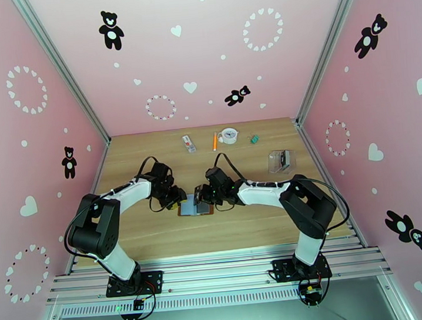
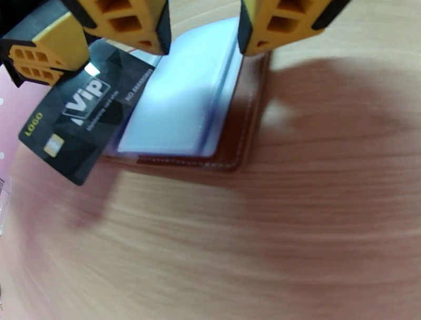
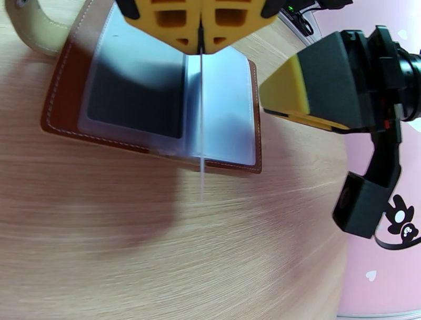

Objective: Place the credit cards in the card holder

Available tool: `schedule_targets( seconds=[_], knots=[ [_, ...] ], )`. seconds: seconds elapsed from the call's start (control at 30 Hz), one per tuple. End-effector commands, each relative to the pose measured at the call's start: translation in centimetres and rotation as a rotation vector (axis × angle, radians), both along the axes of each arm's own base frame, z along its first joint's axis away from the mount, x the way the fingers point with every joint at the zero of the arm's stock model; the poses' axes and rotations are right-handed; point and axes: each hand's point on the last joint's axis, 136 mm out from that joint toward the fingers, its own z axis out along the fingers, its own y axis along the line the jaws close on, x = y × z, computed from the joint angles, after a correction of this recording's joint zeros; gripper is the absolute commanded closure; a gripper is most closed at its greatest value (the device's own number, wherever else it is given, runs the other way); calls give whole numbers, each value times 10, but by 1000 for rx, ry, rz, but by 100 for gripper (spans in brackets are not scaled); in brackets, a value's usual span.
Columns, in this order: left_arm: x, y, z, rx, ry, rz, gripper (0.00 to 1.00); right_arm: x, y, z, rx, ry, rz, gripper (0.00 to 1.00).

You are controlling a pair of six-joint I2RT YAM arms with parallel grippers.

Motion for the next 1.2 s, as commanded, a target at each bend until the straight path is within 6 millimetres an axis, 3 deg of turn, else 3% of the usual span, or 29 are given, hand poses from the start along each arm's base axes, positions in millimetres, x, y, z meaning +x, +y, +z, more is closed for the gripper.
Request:
schedule_targets(
  seconds=[0.0,0.7,1.17],
  knots=[
    [-4,3,2,-30,-4,-20,63,2,6,-5,21,-6,-48,100],
    [-30,14,-28,-4,99,-18,71,-29,0,-24,25,46,-44,100],
    [-31,19,-34,30,118,-5,71,-52,-3,-40,14,130,66,100]
  ],
)
